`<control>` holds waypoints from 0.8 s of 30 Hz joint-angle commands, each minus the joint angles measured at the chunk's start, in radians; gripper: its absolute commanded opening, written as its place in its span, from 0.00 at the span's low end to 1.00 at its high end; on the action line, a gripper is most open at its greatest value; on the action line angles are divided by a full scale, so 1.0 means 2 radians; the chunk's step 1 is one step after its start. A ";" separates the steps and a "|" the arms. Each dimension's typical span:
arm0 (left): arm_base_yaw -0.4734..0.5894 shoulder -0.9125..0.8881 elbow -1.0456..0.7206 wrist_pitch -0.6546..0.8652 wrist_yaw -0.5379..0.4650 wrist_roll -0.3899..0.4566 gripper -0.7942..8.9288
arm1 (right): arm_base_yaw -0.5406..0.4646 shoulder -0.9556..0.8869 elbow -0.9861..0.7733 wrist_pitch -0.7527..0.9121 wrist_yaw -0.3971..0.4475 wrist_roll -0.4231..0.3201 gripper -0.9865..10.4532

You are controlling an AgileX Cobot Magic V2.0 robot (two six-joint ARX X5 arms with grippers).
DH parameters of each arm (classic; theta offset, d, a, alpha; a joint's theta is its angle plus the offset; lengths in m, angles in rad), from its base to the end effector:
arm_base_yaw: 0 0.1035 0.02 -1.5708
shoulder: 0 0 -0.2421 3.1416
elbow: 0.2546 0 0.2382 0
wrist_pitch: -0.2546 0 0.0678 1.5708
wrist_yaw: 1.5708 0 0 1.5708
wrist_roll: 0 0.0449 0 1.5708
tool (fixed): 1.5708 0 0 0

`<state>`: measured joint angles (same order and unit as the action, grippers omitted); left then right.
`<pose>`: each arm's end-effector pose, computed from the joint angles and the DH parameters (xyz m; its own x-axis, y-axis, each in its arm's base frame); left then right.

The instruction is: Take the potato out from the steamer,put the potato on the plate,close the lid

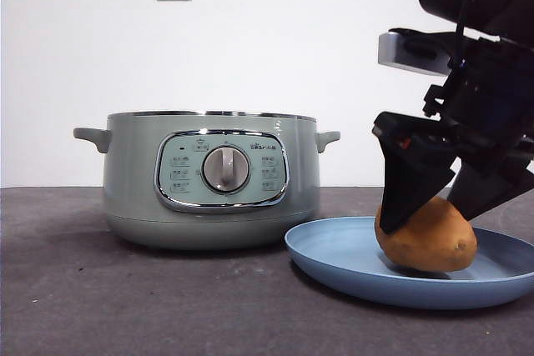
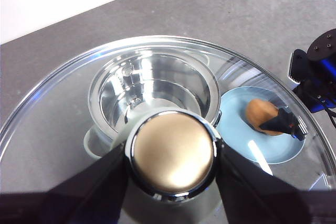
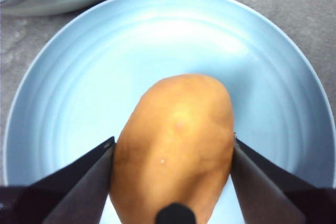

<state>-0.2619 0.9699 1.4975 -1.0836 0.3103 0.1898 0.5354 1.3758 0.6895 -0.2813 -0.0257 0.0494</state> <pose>0.1375 -0.0510 0.4127 0.7022 -0.5044 -0.5026 0.5843 0.8115 0.0020 0.2173 0.1303 0.1485 0.4746 0.3114 -0.8233 -0.4869 0.8721 0.0491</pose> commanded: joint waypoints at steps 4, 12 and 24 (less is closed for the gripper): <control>0.000 -0.004 0.005 0.022 0.008 -0.001 0.07 | 0.000 0.012 -0.006 0.006 0.000 0.008 0.11; -0.001 0.016 0.005 0.046 0.032 -0.001 0.07 | -0.003 0.011 -0.006 0.006 0.003 0.024 0.56; -0.044 0.102 0.005 0.122 0.031 0.013 0.07 | -0.003 -0.040 0.012 0.000 0.004 0.025 0.56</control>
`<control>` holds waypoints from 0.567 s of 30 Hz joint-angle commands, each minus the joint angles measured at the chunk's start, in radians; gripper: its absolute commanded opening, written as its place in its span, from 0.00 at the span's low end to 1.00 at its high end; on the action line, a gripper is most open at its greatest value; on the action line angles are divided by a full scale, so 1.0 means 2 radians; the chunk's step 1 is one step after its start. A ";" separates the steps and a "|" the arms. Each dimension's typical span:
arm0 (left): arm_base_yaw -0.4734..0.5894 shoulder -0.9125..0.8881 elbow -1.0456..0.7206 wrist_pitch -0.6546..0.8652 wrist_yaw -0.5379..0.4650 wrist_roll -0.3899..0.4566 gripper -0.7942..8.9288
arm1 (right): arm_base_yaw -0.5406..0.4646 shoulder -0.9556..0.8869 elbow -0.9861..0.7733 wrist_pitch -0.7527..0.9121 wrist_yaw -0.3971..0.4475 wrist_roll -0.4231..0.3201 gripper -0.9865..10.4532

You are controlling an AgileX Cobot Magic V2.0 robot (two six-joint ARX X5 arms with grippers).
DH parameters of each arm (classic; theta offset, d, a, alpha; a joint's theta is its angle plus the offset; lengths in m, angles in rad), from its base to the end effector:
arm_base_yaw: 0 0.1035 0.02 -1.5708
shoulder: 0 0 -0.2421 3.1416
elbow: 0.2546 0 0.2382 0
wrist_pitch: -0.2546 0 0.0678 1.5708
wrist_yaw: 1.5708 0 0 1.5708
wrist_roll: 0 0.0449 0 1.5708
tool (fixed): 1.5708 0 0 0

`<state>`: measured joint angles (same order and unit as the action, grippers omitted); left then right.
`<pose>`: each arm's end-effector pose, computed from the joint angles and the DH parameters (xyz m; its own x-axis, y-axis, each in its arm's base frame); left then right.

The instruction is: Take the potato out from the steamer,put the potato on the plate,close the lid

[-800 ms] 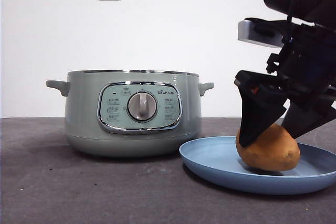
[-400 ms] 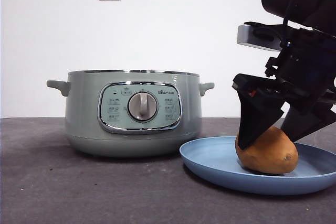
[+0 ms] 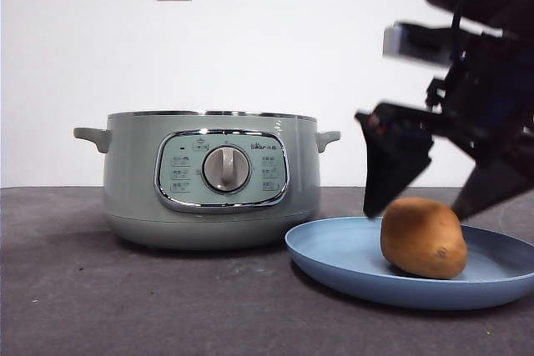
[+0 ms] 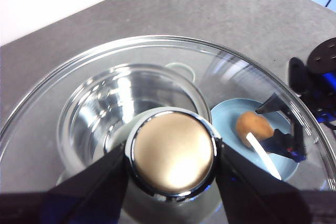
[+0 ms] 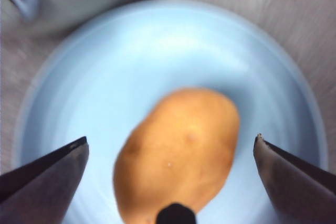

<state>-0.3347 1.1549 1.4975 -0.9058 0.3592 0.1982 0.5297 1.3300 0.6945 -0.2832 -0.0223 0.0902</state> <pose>0.1951 -0.0846 0.4003 0.6322 -0.5921 -0.4998 0.6760 0.7367 -0.0175 0.2168 0.1281 0.1605 0.5123 0.3258 -0.7946 -0.4529 0.8886 0.0723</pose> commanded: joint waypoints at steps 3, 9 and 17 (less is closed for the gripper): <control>-0.019 0.037 0.005 0.057 0.005 0.009 0.07 | 0.000 -0.054 0.020 -0.004 0.002 0.014 0.56; -0.026 0.095 0.005 0.093 0.004 0.029 0.07 | 0.000 -0.140 0.049 -0.048 0.018 0.025 0.56; -0.026 0.169 0.005 0.143 0.003 0.033 0.07 | 0.000 -0.248 0.101 -0.103 0.031 0.025 0.56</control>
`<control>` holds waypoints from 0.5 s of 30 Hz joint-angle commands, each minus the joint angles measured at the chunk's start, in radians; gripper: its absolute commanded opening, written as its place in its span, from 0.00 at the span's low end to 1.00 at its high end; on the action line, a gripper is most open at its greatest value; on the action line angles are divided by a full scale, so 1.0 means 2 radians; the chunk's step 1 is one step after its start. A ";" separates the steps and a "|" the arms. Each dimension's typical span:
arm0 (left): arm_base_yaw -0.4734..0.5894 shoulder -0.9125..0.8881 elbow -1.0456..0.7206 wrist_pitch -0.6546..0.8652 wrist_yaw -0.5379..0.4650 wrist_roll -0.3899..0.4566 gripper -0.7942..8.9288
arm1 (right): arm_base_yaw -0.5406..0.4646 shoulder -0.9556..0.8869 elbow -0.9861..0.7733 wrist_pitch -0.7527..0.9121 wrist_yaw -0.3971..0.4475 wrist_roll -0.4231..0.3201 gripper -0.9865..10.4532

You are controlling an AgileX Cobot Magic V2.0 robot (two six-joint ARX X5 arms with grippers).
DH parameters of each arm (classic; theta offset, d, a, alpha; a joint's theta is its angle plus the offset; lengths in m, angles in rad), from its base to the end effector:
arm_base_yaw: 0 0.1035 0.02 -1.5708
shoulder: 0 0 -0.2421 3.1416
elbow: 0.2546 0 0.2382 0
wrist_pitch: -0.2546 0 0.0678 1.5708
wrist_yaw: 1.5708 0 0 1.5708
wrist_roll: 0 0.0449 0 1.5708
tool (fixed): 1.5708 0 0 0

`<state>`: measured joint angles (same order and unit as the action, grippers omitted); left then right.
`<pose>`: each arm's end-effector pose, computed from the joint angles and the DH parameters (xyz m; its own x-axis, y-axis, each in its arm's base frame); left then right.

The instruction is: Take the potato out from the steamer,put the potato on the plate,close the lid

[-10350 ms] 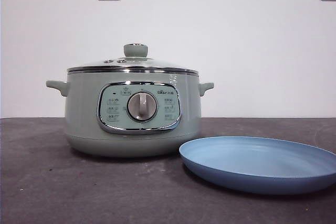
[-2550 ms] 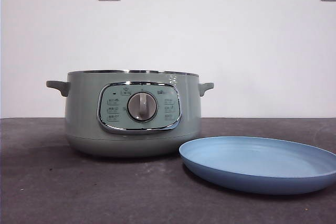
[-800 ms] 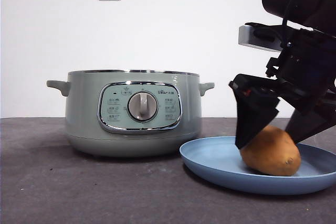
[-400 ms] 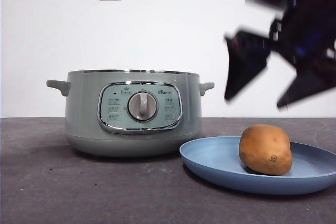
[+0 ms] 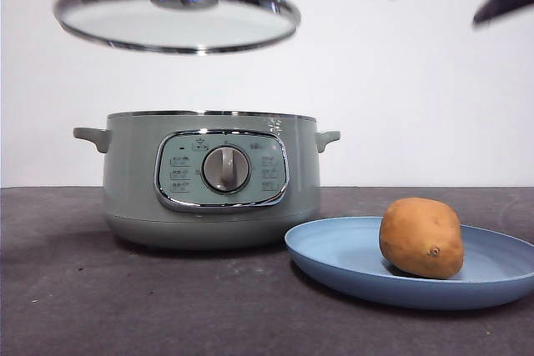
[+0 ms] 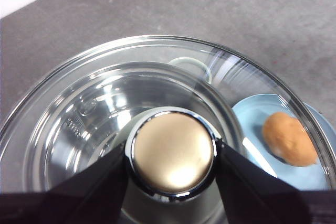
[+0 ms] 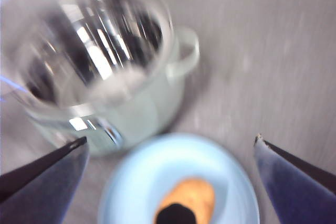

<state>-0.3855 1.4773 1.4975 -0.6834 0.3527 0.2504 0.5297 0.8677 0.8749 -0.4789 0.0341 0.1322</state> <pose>0.2845 -0.1322 0.3415 0.5554 -0.5982 -0.5777 0.7276 0.6859 -0.0108 0.1681 0.0967 0.2986 0.7855 0.4204 -0.4541 -0.4229 0.9004 0.1021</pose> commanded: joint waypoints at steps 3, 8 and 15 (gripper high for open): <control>-0.001 0.029 0.005 0.051 0.006 0.006 0.07 | 0.000 -0.044 0.029 -0.021 0.013 0.004 0.56; -0.001 0.061 0.005 0.079 0.005 0.006 0.07 | 0.000 -0.076 0.064 -0.039 0.013 0.004 0.56; -0.001 0.085 0.005 0.102 -0.010 0.008 0.07 | 0.000 -0.091 0.090 -0.050 0.013 0.002 0.56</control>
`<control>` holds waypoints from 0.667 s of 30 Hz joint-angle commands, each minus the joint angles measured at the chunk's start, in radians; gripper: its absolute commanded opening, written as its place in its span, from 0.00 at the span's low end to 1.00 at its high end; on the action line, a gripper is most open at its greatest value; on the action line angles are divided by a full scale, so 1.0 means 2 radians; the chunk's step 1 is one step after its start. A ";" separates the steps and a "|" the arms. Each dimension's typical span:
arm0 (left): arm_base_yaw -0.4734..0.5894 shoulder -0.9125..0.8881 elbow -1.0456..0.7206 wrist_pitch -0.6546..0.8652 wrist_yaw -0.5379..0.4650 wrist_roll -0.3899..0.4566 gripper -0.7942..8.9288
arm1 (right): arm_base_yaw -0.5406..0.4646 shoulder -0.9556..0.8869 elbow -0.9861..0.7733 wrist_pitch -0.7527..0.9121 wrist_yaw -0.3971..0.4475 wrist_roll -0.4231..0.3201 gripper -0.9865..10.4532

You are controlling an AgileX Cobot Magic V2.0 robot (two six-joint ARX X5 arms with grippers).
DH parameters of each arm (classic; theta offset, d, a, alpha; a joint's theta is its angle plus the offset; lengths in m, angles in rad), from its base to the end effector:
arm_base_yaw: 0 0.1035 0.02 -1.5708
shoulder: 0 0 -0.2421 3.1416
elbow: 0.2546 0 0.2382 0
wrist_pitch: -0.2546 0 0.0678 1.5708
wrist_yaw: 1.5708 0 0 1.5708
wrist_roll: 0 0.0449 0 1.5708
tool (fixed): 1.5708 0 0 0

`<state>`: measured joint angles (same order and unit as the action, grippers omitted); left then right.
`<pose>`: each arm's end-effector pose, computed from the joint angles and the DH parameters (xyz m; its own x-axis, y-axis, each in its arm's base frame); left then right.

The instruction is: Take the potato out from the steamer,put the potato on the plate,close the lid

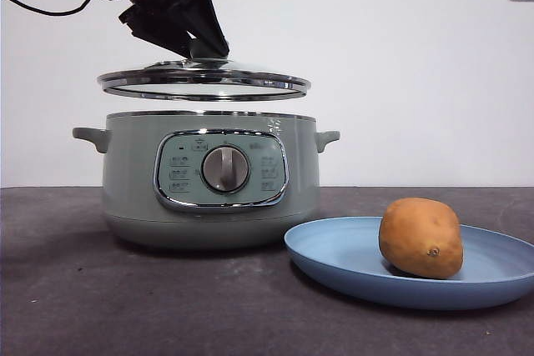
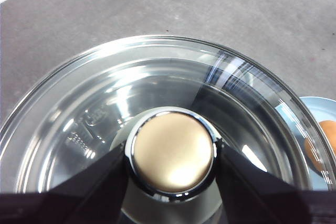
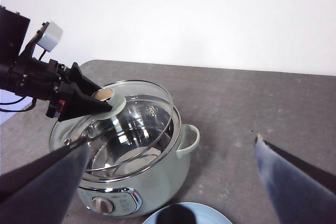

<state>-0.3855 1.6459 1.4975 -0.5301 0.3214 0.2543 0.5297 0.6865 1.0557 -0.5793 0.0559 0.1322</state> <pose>0.3291 -0.1489 0.3009 0.5657 -0.5705 -0.5955 0.7122 0.7020 0.0040 0.1188 0.0667 0.3726 0.8709 0.4452 -0.2082 -0.4296 0.8954 0.1174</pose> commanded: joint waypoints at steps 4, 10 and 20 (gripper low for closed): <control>-0.001 0.018 0.004 0.025 0.006 0.006 0.07 | 0.000 0.000 0.000 0.001 0.002 -0.001 0.56; -0.001 0.027 0.004 0.018 -0.004 0.006 0.07 | 0.000 0.000 0.000 0.001 0.002 -0.005 0.56; -0.001 0.044 0.004 0.016 -0.002 0.005 0.07 | 0.000 0.000 0.000 0.000 0.002 -0.006 0.56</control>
<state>-0.3859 1.7210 1.4982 -0.5171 0.3073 0.2623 0.5297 0.6868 1.0557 -0.5831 0.0559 0.1307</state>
